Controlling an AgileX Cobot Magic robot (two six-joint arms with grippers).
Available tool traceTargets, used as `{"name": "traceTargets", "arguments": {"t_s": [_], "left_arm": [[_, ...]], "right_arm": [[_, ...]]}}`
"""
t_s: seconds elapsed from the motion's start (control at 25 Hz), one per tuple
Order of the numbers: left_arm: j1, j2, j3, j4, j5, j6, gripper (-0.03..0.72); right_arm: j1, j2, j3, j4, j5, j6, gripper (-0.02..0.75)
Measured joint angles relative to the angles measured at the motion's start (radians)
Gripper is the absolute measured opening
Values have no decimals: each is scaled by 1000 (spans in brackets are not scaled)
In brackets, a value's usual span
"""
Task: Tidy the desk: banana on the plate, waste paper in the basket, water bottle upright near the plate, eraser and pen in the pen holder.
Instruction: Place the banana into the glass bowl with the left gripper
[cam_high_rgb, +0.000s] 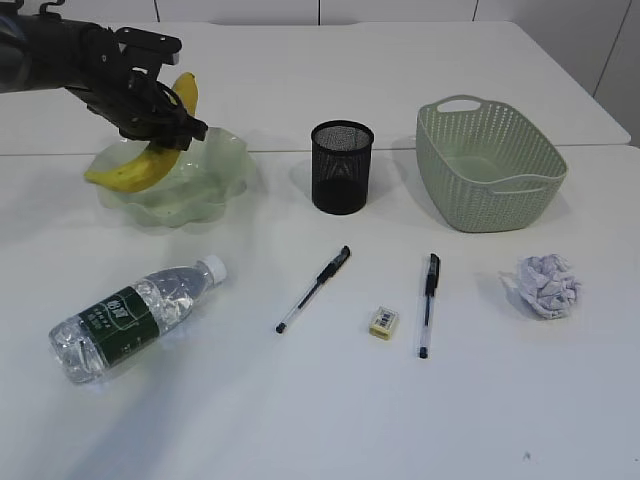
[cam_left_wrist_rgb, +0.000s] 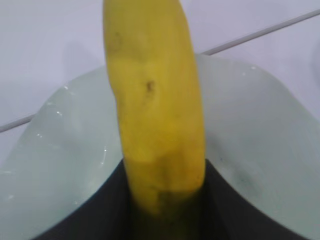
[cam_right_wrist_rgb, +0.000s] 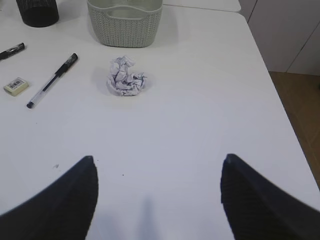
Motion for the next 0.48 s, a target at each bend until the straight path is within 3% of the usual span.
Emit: {"name": "traceTargets", "arguments": {"t_s": [0.48], "left_arm": [[0,5,0,-4,19,0,233]], "right_arm": [[0,0,0,0,0,2,567]]}}
